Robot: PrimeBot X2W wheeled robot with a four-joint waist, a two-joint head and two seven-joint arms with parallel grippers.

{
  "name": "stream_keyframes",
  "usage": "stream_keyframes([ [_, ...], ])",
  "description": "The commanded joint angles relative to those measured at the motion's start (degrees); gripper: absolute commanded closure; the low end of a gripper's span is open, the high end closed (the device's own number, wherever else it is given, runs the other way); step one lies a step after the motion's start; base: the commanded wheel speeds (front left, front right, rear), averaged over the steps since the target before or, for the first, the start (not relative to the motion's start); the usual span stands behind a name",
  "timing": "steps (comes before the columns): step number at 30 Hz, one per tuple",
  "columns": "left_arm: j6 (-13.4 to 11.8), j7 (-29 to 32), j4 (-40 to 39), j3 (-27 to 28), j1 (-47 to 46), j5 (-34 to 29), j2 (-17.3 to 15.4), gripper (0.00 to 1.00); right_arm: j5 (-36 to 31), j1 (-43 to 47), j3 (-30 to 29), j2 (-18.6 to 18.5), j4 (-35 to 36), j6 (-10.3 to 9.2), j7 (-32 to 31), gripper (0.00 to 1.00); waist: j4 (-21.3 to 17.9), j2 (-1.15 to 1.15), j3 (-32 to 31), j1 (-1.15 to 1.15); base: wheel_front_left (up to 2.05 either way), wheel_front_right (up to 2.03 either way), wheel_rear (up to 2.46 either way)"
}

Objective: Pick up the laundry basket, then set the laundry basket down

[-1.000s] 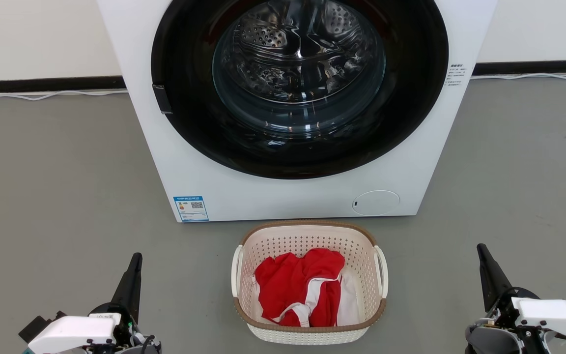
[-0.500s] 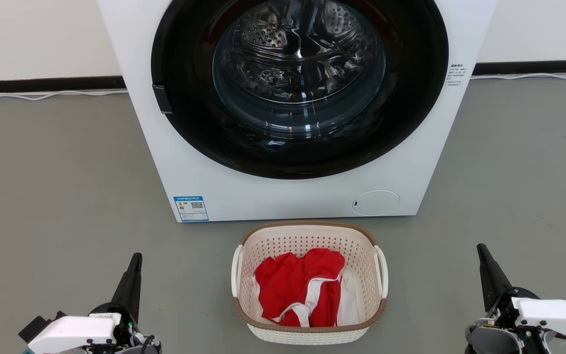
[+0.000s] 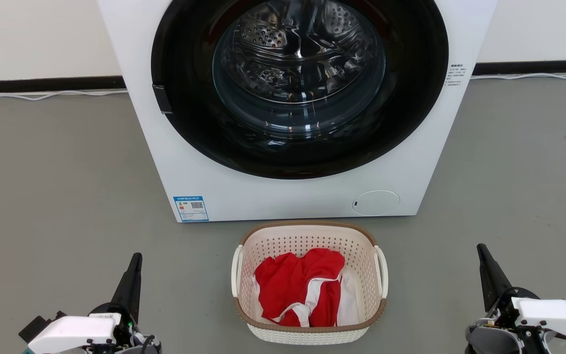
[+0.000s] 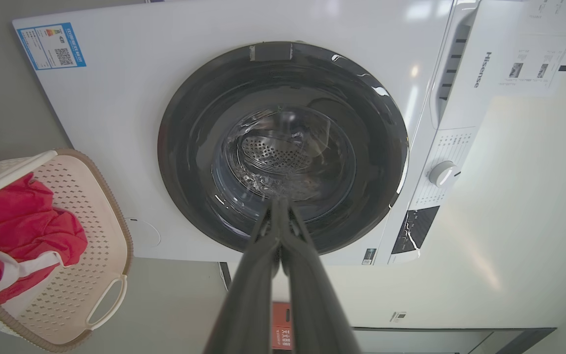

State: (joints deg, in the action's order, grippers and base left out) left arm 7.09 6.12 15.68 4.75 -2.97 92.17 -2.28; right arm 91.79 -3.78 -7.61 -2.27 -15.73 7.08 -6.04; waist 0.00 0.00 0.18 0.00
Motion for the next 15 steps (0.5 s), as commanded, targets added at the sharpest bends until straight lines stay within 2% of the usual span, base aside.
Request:
stream_keyframes([
  [1, 0.40, 0.35, -1.65, 1.75, -3.21, 0.01, -0.60, 1.00, 0.40, -2.40, 1.11, -0.61, 1.70, 0.41, -0.43, 1.00, 0.00, 0.00, 0.00, 0.00, 0.00, 0.00, 0.00],
  [15, 0.40, 0.35, -1.65, 1.75, -3.21, 0.01, -0.60, 1.00, 0.40, -2.40, 1.11, -0.61, 1.70, 0.41, -0.43, 1.00, 0.00, 0.00, 0.00, 0.00, 0.00, 0.00, 0.00],
])
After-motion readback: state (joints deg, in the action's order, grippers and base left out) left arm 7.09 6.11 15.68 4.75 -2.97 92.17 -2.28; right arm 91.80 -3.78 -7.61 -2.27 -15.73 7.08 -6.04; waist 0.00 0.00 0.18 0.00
